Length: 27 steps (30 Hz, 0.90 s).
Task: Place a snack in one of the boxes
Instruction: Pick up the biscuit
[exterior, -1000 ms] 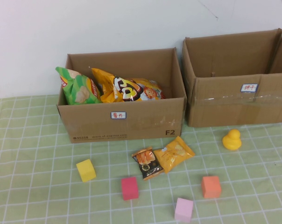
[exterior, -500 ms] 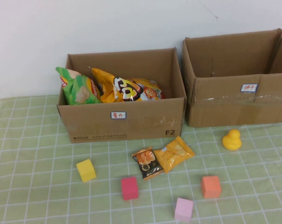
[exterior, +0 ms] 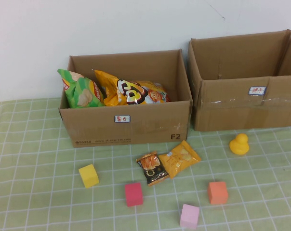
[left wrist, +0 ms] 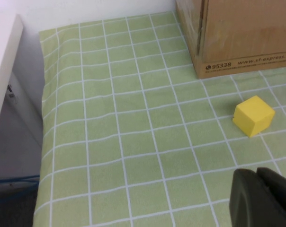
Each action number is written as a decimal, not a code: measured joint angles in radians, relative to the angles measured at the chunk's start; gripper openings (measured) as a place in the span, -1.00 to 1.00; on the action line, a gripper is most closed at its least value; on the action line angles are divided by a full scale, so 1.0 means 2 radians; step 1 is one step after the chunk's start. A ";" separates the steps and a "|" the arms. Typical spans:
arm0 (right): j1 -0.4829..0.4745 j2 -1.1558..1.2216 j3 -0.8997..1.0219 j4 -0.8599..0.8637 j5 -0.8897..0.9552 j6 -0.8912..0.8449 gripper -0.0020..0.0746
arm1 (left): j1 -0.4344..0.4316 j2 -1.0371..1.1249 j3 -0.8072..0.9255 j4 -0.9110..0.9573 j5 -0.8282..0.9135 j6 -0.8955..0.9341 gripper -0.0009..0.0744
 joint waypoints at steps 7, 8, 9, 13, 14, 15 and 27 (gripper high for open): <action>0.000 -0.033 0.038 -0.029 0.028 -0.010 -0.95 | 0.000 0.014 0.000 -0.067 -0.008 -0.003 -0.98; 0.000 -0.035 0.038 -0.035 0.029 -0.012 -0.95 | 0.000 0.020 0.000 -0.080 -0.012 -0.003 -0.98; 0.000 -0.035 0.039 -0.039 0.029 -0.012 -0.95 | 0.000 0.026 0.000 -0.100 -0.019 -0.004 -0.98; 0.000 -0.035 0.039 -0.045 0.037 -0.013 -0.95 | 0.000 0.053 0.000 -0.225 -0.041 0.023 -0.98; 0.000 -0.035 0.039 -0.045 0.040 -0.013 -0.95 | 0.000 0.060 0.000 -0.254 -0.043 0.049 -0.98; 0.000 -0.035 0.039 -0.045 0.040 -0.013 -0.95 | 0.000 0.069 -0.001 -0.290 -0.044 0.080 -0.98; 0.000 -0.035 0.040 -0.041 0.020 -0.013 -0.95 | 0.000 0.274 -0.142 -0.441 0.031 0.328 -0.98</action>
